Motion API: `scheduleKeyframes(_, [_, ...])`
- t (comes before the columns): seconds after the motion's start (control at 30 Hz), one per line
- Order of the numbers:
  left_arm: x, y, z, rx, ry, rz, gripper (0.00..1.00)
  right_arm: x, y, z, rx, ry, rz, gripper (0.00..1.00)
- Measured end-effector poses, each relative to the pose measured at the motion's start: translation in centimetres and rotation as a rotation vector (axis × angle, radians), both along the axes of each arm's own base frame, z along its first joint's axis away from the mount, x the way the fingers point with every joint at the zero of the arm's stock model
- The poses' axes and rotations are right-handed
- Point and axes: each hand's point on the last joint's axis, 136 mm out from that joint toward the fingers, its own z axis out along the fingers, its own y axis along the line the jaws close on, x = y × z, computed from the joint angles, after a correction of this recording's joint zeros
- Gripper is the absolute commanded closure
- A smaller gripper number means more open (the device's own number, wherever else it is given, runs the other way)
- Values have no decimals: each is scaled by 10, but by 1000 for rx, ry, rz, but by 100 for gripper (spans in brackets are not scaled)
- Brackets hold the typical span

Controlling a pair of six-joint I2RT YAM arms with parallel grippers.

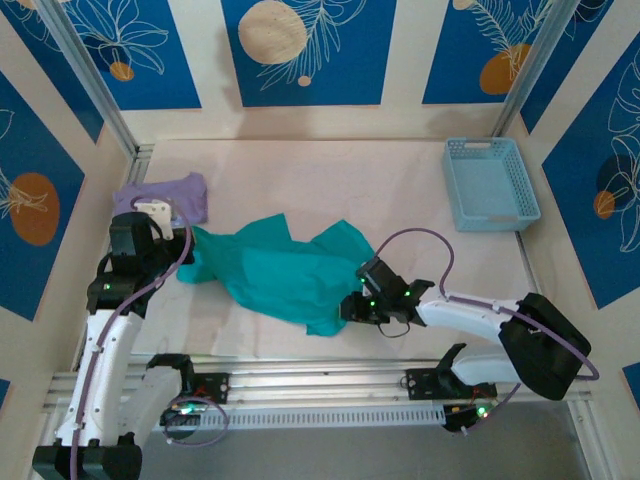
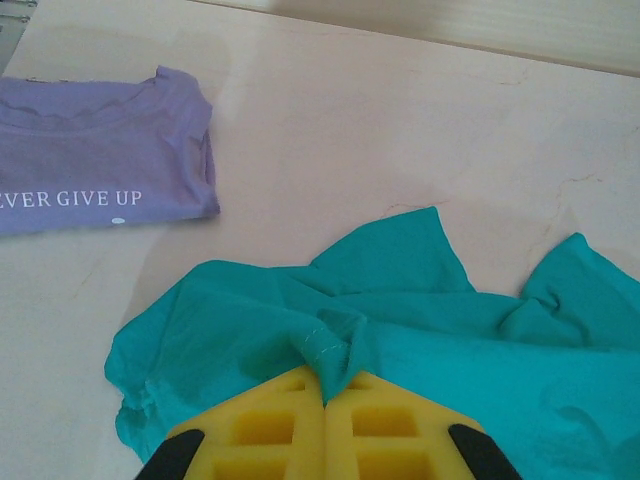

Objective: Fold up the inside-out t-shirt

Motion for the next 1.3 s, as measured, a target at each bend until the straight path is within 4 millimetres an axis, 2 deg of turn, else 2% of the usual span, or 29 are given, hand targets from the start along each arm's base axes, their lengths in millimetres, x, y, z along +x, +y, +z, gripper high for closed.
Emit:
scheduleKeyframes(0.2, [0, 0, 0, -1, 0, -2, 100, 0, 5, -6, 10, 15, 10, 61])
scheduleKeyframes(0.73, [0, -1, 0, -3, 0, -4, 100, 9, 16, 2, 73, -12, 17, 62])
scheduleKeyframes(1.07, [0, -1, 0, -3, 0, -4, 100, 9, 21, 6, 102, -17, 27, 78])
scheduleKeyframes(1.3, [0, -1, -1, -3, 2, -4, 100, 6, 19, 3, 98, -8, 29, 86])
